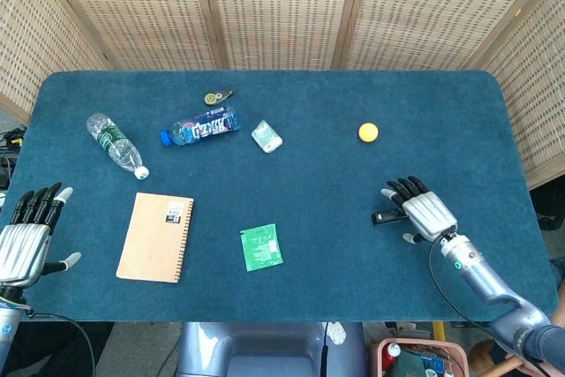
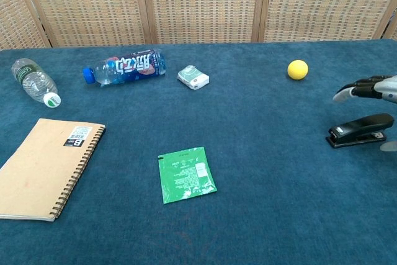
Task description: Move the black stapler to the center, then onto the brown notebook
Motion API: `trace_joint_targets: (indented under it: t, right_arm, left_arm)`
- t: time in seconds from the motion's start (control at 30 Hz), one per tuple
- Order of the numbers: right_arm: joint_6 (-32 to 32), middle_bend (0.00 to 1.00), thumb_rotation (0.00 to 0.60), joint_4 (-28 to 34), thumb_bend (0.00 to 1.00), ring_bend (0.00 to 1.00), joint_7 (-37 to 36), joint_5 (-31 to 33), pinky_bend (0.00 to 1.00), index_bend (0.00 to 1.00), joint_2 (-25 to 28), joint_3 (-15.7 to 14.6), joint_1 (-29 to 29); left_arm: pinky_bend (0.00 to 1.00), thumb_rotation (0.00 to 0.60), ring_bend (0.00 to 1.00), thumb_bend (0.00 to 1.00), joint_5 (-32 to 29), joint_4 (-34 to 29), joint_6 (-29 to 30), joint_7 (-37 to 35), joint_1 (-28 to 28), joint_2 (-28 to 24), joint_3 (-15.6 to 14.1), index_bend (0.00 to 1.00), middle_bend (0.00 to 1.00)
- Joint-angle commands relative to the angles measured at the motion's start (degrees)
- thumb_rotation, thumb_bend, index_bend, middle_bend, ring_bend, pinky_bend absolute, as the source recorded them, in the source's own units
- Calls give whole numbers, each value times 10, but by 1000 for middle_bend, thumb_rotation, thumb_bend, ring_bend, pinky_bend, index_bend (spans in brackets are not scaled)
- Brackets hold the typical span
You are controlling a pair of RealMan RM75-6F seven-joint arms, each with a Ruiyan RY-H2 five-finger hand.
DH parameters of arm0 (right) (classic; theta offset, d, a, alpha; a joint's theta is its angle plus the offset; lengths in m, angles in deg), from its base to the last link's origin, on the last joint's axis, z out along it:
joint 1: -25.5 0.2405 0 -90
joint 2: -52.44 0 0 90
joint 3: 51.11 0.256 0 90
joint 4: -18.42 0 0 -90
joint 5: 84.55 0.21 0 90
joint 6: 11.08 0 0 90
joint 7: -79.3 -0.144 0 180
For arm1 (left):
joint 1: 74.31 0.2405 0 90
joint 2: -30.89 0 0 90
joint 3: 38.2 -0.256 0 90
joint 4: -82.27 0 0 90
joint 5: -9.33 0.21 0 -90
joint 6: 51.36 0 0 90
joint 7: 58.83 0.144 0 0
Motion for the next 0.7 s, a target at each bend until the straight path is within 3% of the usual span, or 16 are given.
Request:
trace_joint_targets:
  t: [0.03, 0.17, 0.3, 0.37, 0.53, 0.7]
  right_arm:
    - [19, 128, 600, -31, 175, 2, 8, 11, 60, 148, -23, -4, 15]
    - [35, 239, 600, -60, 243, 83, 7, 15, 217, 245, -44, -9, 26]
    - [41, 472, 600, -98, 418, 312, 12, 19, 424, 492, -70, -12, 34]
    - [21, 556, 600, -115, 482, 394, 1, 19, 496, 562, -84, -9, 32]
    - [-34, 585, 600, -119, 520, 422, -27, 3, 529, 588, -85, -10, 32]
    - [-57, 585, 600, -45, 524, 422, -22, -11, 530, 588, -50, -2, 51]
  left_arm:
    - [0, 600, 0, 0, -11, 2, -6, 3, -5, 1, 5, 0, 0]
    - [0, 600, 0, 0, -21, 1, -9, 1, -7, 0, 10, 0, 0]
    - [0, 600, 0, 0, -23, -3, -13, -6, -9, -4, 10, 0, 0]
    - [0, 600, 0, 0, -24, -5, -13, -11, -9, -7, 11, 0, 0]
    - [0, 600, 0, 0, -29, -6, -14, -22, -9, -13, 12, 0, 0]
    - [0, 600, 0, 0, -38, -8, -22, -33, -11, -18, 14, 0, 0]
